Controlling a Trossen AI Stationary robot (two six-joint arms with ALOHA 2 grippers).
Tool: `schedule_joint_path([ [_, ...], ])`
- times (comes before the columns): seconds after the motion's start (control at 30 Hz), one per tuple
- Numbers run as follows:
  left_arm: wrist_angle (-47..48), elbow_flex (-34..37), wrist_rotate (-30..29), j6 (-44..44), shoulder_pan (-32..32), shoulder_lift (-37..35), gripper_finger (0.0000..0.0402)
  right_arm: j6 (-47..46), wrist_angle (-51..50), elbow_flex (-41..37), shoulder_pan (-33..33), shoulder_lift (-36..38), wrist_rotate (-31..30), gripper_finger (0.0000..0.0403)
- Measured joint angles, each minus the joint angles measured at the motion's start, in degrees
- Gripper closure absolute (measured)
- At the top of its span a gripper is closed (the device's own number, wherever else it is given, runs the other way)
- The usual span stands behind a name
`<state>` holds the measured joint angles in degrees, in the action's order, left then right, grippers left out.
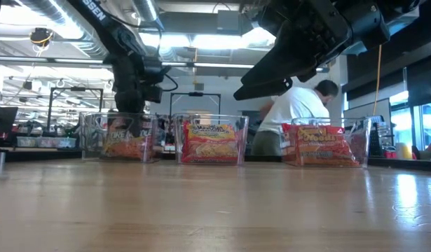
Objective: Sort Maruchan noodles
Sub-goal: Put the black noodle pack into the left transparent bin, then return to Home Position
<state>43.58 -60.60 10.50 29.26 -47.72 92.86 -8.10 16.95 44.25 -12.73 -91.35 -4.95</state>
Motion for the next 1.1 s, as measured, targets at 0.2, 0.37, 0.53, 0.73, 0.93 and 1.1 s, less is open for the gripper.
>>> schedule_joint_path([
  [0.2, -0.10, 0.11, -0.72, -0.10, 0.00, 0.22, 0.0240, 0.00, 0.02, 0.00, 0.00, 0.00, 0.00, 0.0150],
  [0.37, 0.87, -0.36, -3.72, -1.92, 0.50, 0.17, 0.0213, 0.00, 0.02, 0.00, 0.00, 0.00, 0.02, 0.0150],
  [0.53, 3.60, -2.82, -10.21, -1.90, 1.75, 0.00, 0.0209, 0.02, 0.04, 0.00, 0.00, 0.00, 0.00, 0.0150],
  [0.73, 3.98, -4.88, -10.44, -2.00, 1.77, -2.73, 0.0211, 0.03, 0.04, 0.00, 0.00, 0.00, -0.02, 0.0150],
  [0.93, 4.84, -7.30, -9.46, -4.43, 3.22, -8.67, 0.0211, 0.02, 0.02, 0.00, 0.00, 0.00, 0.00, 0.0150],
  [1.1, 1.63, -7.74, -9.32, -11.34, 5.58, -14.78, 0.0211, -0.43, 0.02, 0.00, 0.00, 0.00, 0.00, 0.0150],
])
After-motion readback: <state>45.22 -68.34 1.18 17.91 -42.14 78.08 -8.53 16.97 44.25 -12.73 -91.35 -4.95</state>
